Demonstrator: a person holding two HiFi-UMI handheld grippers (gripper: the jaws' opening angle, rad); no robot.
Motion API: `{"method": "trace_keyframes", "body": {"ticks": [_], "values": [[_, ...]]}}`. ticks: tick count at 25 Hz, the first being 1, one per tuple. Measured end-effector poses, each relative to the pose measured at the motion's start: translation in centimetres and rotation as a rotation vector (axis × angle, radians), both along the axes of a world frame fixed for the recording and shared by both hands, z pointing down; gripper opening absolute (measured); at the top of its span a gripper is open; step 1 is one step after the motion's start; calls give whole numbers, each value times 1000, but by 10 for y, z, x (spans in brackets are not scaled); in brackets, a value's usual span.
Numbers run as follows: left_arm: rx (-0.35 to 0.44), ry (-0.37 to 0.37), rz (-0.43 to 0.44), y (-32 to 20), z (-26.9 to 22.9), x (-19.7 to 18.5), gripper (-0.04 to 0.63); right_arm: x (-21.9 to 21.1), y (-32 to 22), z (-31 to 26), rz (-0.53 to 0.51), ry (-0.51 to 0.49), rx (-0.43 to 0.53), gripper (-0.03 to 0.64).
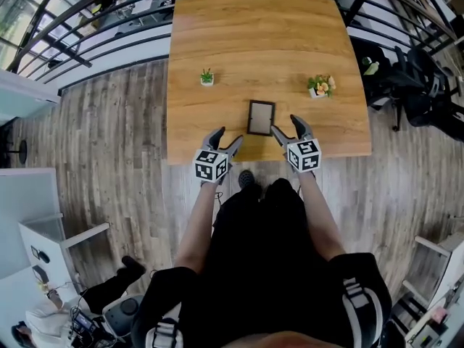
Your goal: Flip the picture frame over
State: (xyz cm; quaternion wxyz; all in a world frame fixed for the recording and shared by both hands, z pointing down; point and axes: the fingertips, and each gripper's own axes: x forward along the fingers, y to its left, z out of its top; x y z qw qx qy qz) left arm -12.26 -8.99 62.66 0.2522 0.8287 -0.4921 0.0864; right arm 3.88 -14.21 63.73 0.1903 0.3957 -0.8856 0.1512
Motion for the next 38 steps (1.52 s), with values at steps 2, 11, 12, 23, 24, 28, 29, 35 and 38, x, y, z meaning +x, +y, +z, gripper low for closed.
{"method": "trace_keyframes", "body": {"ticks": [2,11,12,23,24,28,29,35,38], "values": [[-12,-3,6,-1,6,-2,305,3,2,6,12,7,-10,331],[-52,-35,22,-20,26,-2,305,9,-12,32,46,-15,-56,331],[-56,-34,21,-22,27,-2,305,9,-14,34,44,-14,-60,331],[-113,-28,21,-40,52,17,305,20,-33,50,18,4,-103,331],[-123,-24,16,-41,56,18,305,20,-34,53,11,7,-110,331],[-170,-28,-7,-41,74,18,305,19,-35,65,-20,17,-142,331],[-183,-29,-13,-41,79,17,305,18,-35,69,-28,20,-150,331],[-244,-17,-27,-44,104,24,305,16,-40,85,-53,24,-192,331],[-260,-7,-28,-49,114,30,305,14,-45,92,-68,23,-208,331]]}}
